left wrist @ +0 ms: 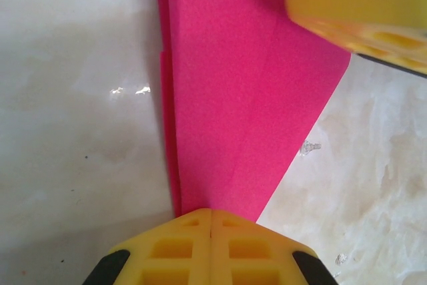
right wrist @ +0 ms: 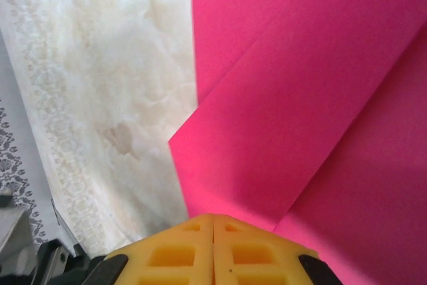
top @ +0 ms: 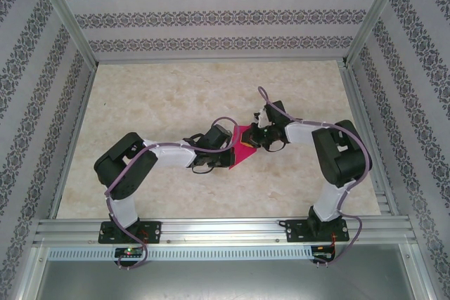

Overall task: Fold a paper plane with a square sheet of paper (pick it up from the middle)
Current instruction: Fourth fold the wing at the center of the table.

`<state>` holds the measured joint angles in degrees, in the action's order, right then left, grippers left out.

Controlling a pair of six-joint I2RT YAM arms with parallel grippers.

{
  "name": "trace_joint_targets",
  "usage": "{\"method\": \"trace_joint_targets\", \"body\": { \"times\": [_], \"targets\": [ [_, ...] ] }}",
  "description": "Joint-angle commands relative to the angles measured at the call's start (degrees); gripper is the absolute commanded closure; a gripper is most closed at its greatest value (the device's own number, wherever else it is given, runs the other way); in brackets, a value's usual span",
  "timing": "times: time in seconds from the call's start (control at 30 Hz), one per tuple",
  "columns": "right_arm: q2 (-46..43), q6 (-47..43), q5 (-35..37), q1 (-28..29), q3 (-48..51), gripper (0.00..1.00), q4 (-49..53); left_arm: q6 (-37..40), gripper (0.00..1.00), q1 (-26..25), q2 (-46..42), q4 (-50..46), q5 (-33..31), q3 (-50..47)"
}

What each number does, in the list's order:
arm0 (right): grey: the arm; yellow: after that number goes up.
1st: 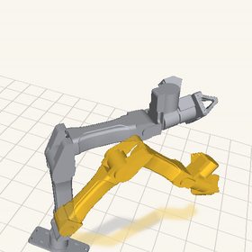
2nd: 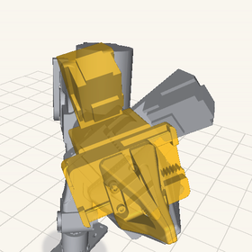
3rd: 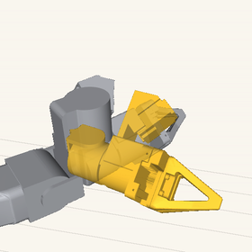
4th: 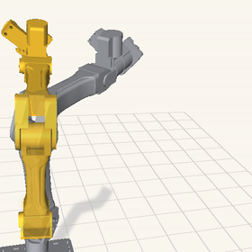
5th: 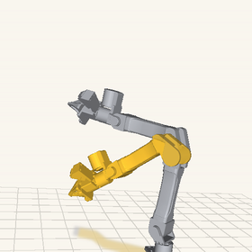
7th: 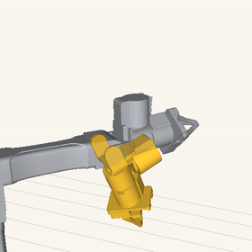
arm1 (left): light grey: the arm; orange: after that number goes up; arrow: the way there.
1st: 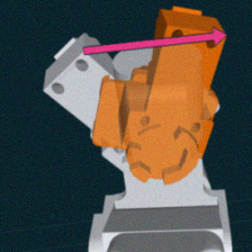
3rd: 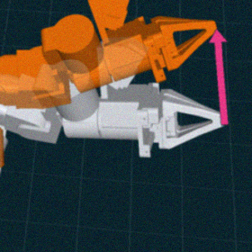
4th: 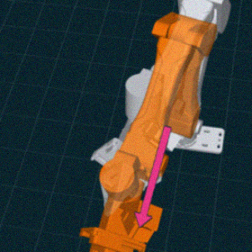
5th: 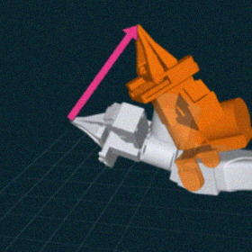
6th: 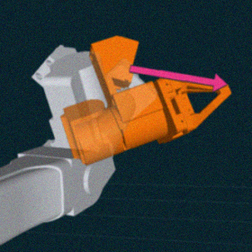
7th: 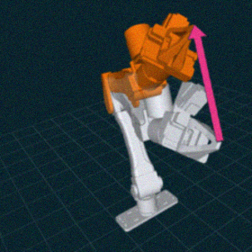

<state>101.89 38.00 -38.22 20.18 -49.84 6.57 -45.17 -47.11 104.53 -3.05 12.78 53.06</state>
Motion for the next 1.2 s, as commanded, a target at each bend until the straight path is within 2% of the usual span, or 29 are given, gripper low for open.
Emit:
{"method": "trace_joint_targets", "body": {
  "times": [0.0, 0.37, 0.53, 0.77, 1.17],
  "targets": [
    [-1.5, 0.5, 0.4, 1.4, 2.1, 0.92, -1.7, -1.1, 1.00, -0.6, 1.2, -2.7, 0.3, -2.3],
    [2.7, 0.4, 0.5, 5.9, 0.4, 0.93, -0.3, -1.3, 1.00, -0.6, 1.2, -3.4, 0.0, -2.3],
    [5.4, -0.9, 1.9, 5.8, -1.0, 0.94, 1.8, -1.5, 1.00, -0.6, 1.0, -4.6, -0.1, -2.0],
    [7.4, -2.8, 5.0, 1.2, -2.8, 0.94, 2.5, -1.9, 1.00, -0.6, 1.5, -8.3, 1.4, -2.9],
    [12.2, -6.3, 9.4, -4.8, -12.1, 0.94, 5.8, -1.7, 1.00, -0.6, 2.2, -10.3, 3.6, -4.8]
  ]
}}
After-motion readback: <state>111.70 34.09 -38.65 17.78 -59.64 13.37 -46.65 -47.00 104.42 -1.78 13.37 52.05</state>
